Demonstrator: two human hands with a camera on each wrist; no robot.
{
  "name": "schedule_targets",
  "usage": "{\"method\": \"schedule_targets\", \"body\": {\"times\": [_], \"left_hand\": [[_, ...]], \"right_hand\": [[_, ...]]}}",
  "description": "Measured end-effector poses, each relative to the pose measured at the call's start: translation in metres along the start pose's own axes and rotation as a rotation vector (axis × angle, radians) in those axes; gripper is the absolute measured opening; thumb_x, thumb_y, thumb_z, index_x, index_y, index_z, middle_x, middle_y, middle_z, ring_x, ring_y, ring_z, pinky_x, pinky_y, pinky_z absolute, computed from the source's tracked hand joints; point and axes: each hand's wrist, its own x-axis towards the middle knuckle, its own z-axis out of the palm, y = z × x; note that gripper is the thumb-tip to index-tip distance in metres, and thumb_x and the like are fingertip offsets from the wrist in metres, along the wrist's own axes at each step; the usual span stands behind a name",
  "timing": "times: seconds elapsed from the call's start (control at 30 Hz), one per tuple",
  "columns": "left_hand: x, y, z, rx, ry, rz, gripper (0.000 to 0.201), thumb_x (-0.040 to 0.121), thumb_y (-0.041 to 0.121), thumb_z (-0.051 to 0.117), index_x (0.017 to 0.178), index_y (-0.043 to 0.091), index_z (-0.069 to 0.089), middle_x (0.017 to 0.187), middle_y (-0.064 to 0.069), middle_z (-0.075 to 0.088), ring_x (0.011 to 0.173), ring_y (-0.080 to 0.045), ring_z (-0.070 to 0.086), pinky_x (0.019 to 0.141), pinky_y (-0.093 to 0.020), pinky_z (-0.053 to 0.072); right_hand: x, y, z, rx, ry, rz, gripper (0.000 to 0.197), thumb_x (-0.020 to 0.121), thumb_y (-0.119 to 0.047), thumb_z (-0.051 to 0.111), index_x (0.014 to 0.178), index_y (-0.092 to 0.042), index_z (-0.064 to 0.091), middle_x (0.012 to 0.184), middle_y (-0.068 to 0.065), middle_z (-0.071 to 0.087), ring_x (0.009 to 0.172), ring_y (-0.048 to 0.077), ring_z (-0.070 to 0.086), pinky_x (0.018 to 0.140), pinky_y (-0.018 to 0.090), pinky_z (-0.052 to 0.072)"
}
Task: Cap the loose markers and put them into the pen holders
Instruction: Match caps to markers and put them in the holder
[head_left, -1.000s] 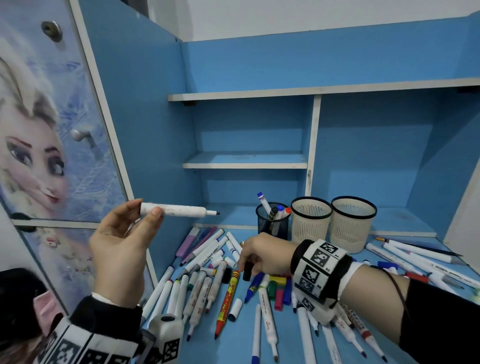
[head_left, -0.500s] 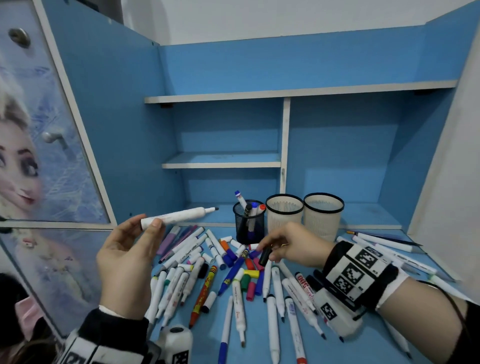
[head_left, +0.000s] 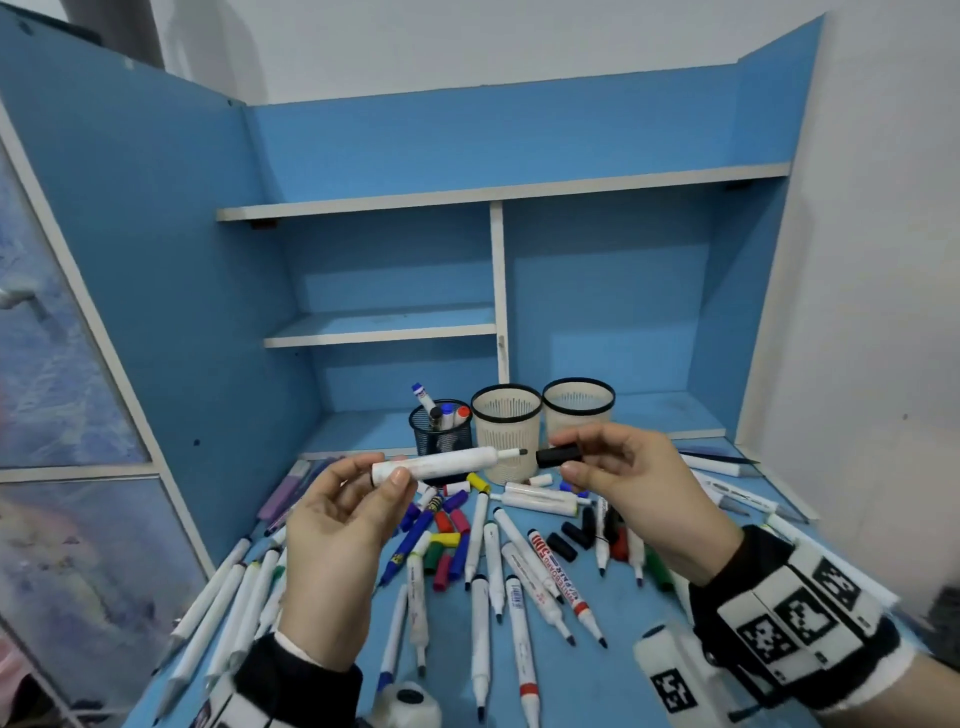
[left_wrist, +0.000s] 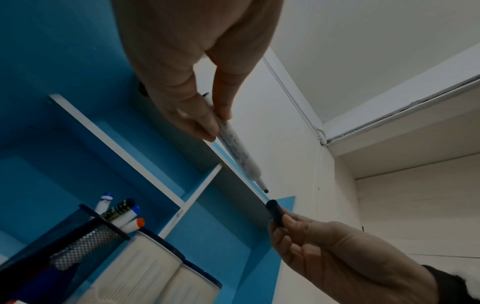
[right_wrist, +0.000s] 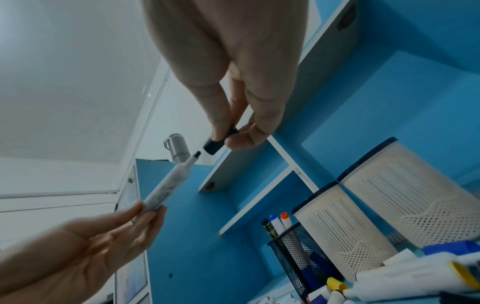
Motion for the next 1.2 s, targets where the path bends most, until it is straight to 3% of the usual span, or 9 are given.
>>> {"method": "schedule_targets", "body": {"times": [0.1, 0.23, 0.37, 0.7, 0.8, 0.9, 1.0, 1.03, 1.2], "left_hand": [[-0.007, 0.001, 0.011, -0.006, -0.046, -0.008, 0.026, 0.073, 0.012, 0.073, 0.095, 0.006, 0.062, 0.093, -0.018, 0.071, 0.076, -0.015, 0.071, 0.062, -0.014, 0.053], [-0.013, 0.000, 0.019, -0.001, -0.096, -0.004, 0.073, 0.037, 0.043, 0.092, 0.095, 0.007, 0.064, 0.087, -0.013, 0.073, 0.077, -0.018, 0.072, 0.064, -0.016, 0.054], [-0.015, 0.002, 0.022, 0.077, -0.167, -0.020, 0.022, 0.074, 0.002, 0.067, 0.095, 0.004, 0.063, 0.087, -0.014, 0.072, 0.073, -0.016, 0.071, 0.064, -0.016, 0.055], [-0.014, 0.005, 0.009, 0.301, -0.298, 0.001, 0.019, 0.083, -0.005, 0.060, 0.086, 0.008, 0.072, 0.070, -0.014, 0.072, 0.061, -0.015, 0.069, 0.060, -0.014, 0.054], [-0.014, 0.003, 0.003, 0.238, -0.313, -0.055, 0.006, 0.075, 0.019, 0.076, 0.077, 0.014, 0.078, 0.071, -0.016, 0.072, 0.059, -0.016, 0.068, 0.061, -0.016, 0.055], [-0.010, -0.004, -0.009, 0.234, -0.321, -0.077, 0.053, 0.046, 0.050, 0.088, 0.082, 0.012, 0.078, 0.077, -0.016, 0.073, 0.062, -0.016, 0.069, 0.061, -0.015, 0.054], [-0.012, -0.002, -0.013, 0.252, -0.298, -0.101, 0.010, 0.078, 0.009, 0.069, 0.087, 0.006, 0.073, 0.073, -0.016, 0.072, 0.061, -0.013, 0.069, 0.057, -0.011, 0.052], [-0.010, -0.004, -0.018, 0.277, -0.271, -0.083, 0.012, 0.081, 0.001, 0.062, 0.087, 0.006, 0.071, 0.072, -0.014, 0.072, 0.061, -0.012, 0.069, 0.057, -0.011, 0.052], [-0.004, -0.016, -0.054, 0.313, -0.134, -0.099, 0.013, 0.084, 0.000, 0.061, 0.092, 0.007, 0.069, 0.074, -0.009, 0.073, 0.066, -0.011, 0.069, 0.066, -0.013, 0.055]], "right_hand": [[-0.011, -0.002, -0.004, 0.038, 0.032, -0.003, 0.029, 0.082, 0.008, 0.064, 0.091, -0.019, 0.070, 0.091, 0.012, 0.071, 0.077, 0.016, 0.064, 0.073, 0.020, 0.055], [-0.021, -0.005, -0.006, 0.064, 0.031, -0.022, 0.028, 0.082, 0.006, 0.065, 0.092, -0.020, 0.072, 0.085, 0.003, 0.073, 0.077, 0.015, 0.064, 0.074, 0.021, 0.055], [-0.028, -0.008, -0.004, 0.069, 0.018, -0.064, 0.028, 0.082, 0.006, 0.064, 0.092, -0.019, 0.071, 0.084, 0.002, 0.073, 0.071, 0.013, 0.061, 0.070, 0.020, 0.053], [-0.038, -0.009, 0.008, -0.101, 0.055, -0.214, 0.042, 0.084, 0.013, 0.056, 0.086, -0.027, 0.070, 0.074, -0.003, 0.069, 0.065, 0.012, 0.064, 0.066, 0.018, 0.052], [-0.042, -0.007, 0.011, -0.134, 0.046, -0.233, 0.045, 0.084, 0.012, 0.057, 0.085, -0.031, 0.070, 0.073, -0.005, 0.069, 0.066, 0.008, 0.064, 0.068, 0.018, 0.053], [-0.044, -0.006, 0.011, -0.176, -0.065, -0.188, 0.041, 0.084, 0.012, 0.058, 0.087, -0.028, 0.068, 0.074, -0.004, 0.066, 0.065, 0.004, 0.063, 0.069, 0.016, 0.051], [-0.043, -0.004, 0.008, -0.237, -0.095, -0.133, 0.042, 0.083, 0.012, 0.058, 0.084, -0.029, 0.066, 0.078, -0.007, 0.066, 0.063, 0.000, 0.061, 0.069, 0.016, 0.051], [-0.041, -0.003, 0.005, -0.250, -0.079, -0.109, 0.042, 0.084, 0.011, 0.058, 0.082, -0.030, 0.066, 0.076, -0.008, 0.066, 0.062, 0.002, 0.060, 0.068, 0.016, 0.051], [-0.023, 0.004, -0.027, -0.501, -0.014, -0.048, 0.030, 0.083, 0.002, 0.065, 0.085, -0.028, 0.068, 0.088, -0.003, 0.071, 0.074, 0.009, 0.065, 0.072, 0.018, 0.051]]}}
